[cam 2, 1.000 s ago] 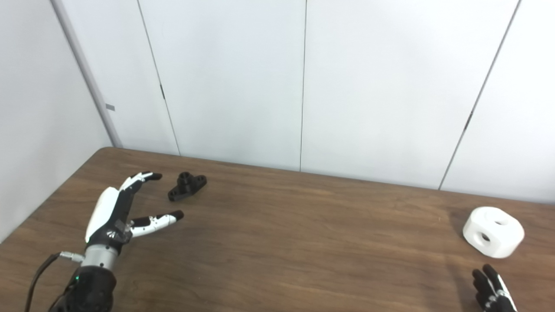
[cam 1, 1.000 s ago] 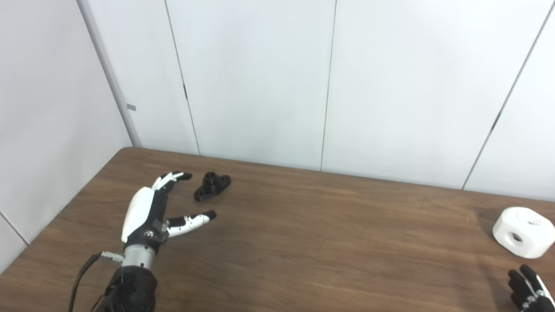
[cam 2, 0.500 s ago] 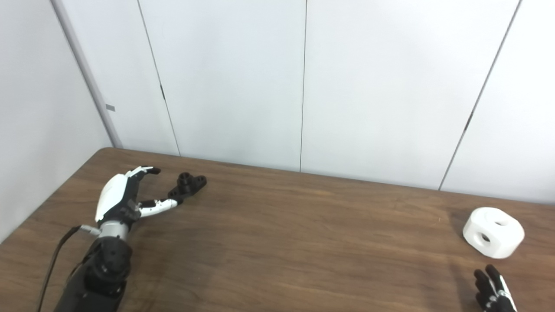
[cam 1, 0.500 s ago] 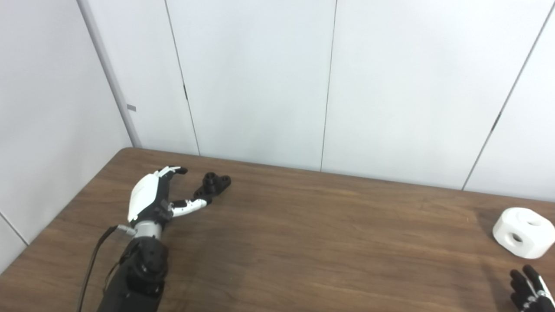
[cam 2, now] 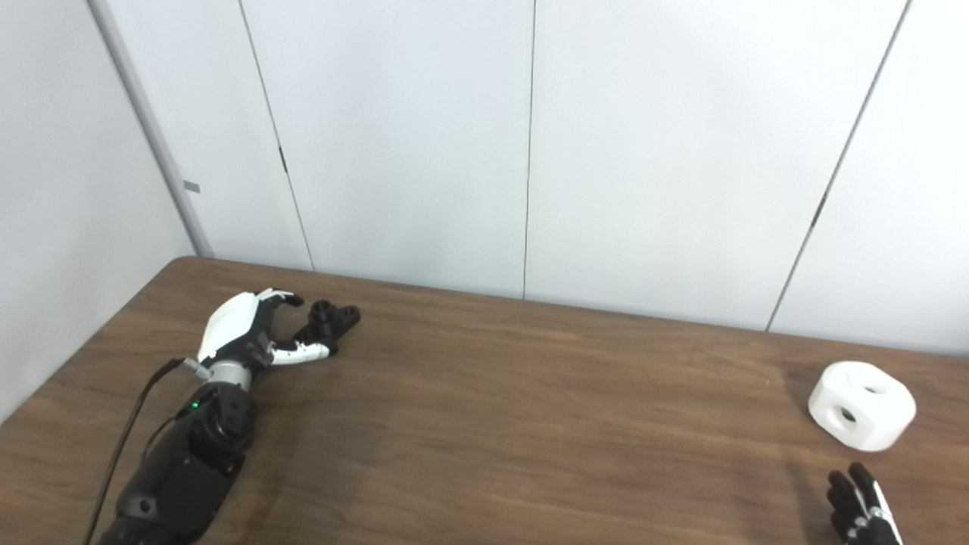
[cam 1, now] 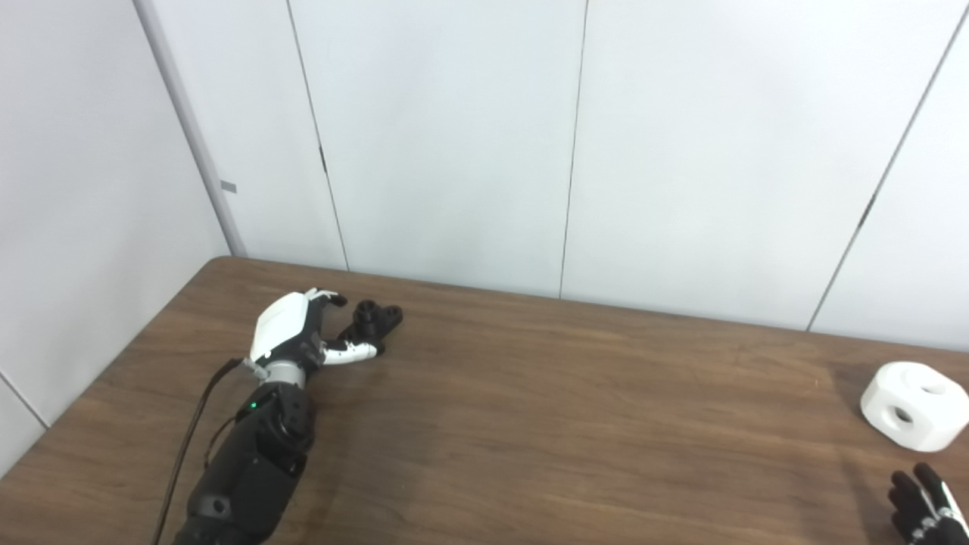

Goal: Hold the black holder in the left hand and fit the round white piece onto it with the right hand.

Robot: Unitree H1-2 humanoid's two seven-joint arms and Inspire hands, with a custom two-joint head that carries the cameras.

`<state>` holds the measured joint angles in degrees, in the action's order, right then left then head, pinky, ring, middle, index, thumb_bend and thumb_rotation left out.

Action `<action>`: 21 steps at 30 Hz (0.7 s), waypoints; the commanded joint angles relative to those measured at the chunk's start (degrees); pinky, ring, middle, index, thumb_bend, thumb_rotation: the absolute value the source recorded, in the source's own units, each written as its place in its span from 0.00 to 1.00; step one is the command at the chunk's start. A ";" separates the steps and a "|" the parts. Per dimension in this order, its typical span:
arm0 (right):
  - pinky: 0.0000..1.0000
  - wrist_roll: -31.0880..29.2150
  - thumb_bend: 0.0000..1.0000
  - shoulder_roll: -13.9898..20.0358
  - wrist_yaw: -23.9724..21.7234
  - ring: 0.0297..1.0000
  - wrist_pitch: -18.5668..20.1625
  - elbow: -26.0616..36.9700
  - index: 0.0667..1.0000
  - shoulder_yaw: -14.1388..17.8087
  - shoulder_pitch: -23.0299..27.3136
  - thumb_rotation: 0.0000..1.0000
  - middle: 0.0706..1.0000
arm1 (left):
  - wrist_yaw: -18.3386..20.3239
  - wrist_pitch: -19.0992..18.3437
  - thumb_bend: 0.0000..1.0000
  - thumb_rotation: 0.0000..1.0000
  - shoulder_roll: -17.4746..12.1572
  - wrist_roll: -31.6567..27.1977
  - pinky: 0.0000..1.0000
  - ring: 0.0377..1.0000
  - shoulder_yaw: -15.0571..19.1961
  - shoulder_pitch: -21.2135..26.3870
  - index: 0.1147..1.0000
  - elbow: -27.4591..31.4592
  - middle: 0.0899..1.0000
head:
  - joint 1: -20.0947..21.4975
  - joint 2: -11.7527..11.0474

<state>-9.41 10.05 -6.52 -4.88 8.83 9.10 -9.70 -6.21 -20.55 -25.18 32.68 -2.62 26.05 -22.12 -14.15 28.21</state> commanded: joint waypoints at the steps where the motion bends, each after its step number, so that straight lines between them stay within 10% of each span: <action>1: 1.00 0.14 0.68 -1.50 0.48 0.97 -0.55 -0.56 0.98 -0.76 -1.41 1.00 0.95 | -1.21 -0.21 0.92 0.31 -1.53 1.28 1.00 0.98 -0.57 3.19 0.76 -0.68 0.92 | -0.09 0.03; 21: 1.00 1.01 0.66 -2.52 0.91 0.97 -0.57 -0.55 0.97 -0.71 -1.28 1.00 0.93 | -0.74 -1.93 0.88 0.35 -2.17 0.82 1.00 0.98 -3.76 7.21 0.73 -8.35 0.92 | 0.95 0.17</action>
<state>-8.22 9.08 -6.34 -4.86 9.36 9.11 -9.97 -6.56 -22.48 -25.55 33.04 -6.19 30.82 -30.21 -13.18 28.30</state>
